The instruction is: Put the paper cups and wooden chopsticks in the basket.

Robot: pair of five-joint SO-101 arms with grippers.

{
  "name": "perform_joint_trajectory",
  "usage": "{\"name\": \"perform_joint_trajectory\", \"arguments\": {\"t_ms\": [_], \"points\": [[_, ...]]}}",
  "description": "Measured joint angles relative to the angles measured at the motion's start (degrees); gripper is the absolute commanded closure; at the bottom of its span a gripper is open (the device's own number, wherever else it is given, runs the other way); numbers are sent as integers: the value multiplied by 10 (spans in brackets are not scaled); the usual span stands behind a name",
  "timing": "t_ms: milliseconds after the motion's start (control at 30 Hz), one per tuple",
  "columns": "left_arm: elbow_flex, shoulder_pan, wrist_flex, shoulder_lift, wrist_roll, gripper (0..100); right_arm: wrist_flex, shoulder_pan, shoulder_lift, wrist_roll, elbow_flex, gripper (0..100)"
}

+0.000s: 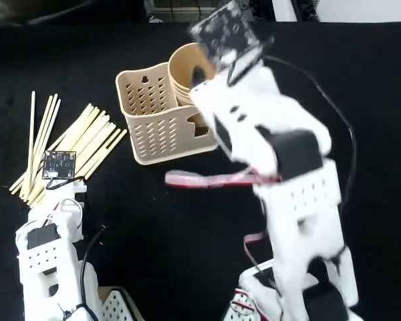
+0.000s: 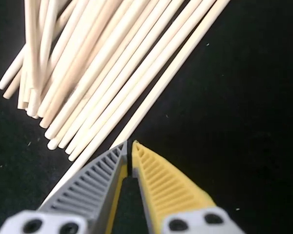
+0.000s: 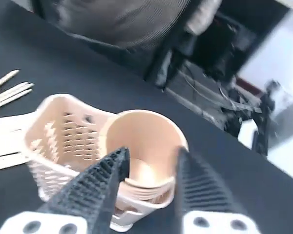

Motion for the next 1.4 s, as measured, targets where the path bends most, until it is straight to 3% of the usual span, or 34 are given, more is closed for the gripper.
{"name": "perform_joint_trajectory", "arguments": {"t_ms": [133,533,733,1100,1400], "points": [[0,0,0,0,0,970,11,-49,-72,8,38,988],[0,0,0,0,0,970,-62,-260,-433,221,368,987],[0,0,0,0,0,970,-78,-349,-556,244,475,987],[0,0,0,0,0,970,39,-564,-620,273,499,987],[0,1,0,0,0,970,86,-583,-627,314,504,987]]}}
